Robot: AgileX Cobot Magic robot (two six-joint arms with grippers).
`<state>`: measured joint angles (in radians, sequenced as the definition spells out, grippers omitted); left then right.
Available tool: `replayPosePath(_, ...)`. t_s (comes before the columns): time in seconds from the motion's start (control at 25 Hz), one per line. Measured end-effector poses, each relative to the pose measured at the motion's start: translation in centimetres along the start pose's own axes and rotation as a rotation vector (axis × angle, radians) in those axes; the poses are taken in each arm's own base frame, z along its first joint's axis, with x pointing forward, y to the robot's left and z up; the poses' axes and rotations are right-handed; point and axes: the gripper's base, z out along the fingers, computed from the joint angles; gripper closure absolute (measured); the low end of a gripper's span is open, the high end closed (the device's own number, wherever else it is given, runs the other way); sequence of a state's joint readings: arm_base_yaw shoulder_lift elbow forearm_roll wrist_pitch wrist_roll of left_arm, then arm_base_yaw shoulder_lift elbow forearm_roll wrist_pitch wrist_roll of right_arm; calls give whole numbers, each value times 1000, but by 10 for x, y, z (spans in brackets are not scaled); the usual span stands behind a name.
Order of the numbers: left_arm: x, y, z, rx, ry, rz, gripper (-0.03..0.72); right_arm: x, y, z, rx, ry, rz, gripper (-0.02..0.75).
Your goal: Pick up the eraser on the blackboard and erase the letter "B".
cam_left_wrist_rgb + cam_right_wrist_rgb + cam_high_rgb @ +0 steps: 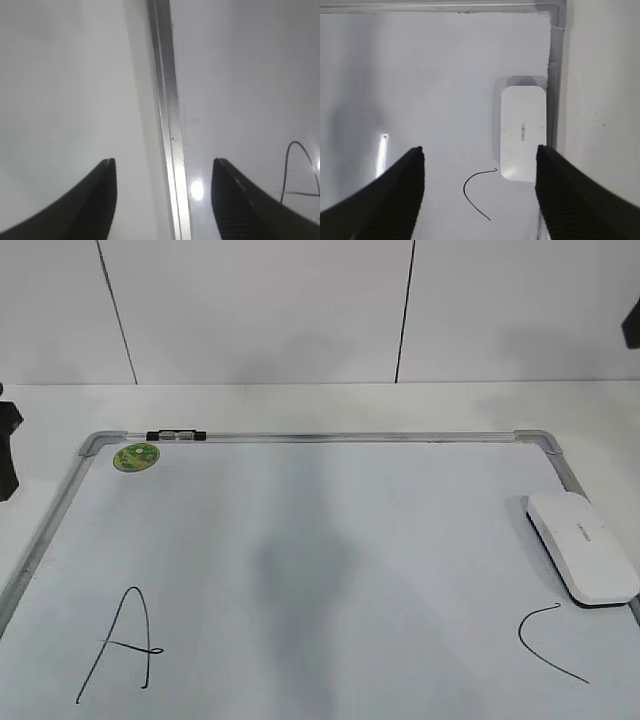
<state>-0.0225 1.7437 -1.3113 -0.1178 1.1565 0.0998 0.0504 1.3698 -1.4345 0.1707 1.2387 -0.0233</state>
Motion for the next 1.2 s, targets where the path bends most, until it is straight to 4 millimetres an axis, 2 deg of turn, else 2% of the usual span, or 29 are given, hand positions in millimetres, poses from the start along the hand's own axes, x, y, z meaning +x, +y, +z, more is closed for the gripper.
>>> replayPosePath(0.16, 11, -1, -22, -18, -14, 15, 245, 29, 3, -26, -2, -45, -9, 204)
replayPosePath(0.28, 20, -4, -43, -23, -70, 22, 283, 51, 4, -43, 7, -78, -20, 204)
replayPosePath(0.44, 40, -9, -83, -32, -190, 34, 338, 87, 3, -66, 53, -143, -43, 205)
replayPosePath(0.68, 94, -19, -145, -43, -407, 56, 398, 144, 2, -90, 76, -255, -38, 204)
replayPosePath(0.8, 125, -24, -158, -28, -466, 61, 438, 177, 2, -97, 70, -310, -15, 204)
replayPosePath(0.96, 167, -27, -161, -25, -516, 67, 456, 213, 0, -96, 84, -365, -45, 205)
replayPosePath(1.2, 240, -29, -150, -31, -624, 79, 459, 254, -7, -68, 103, -358, -80, 205)
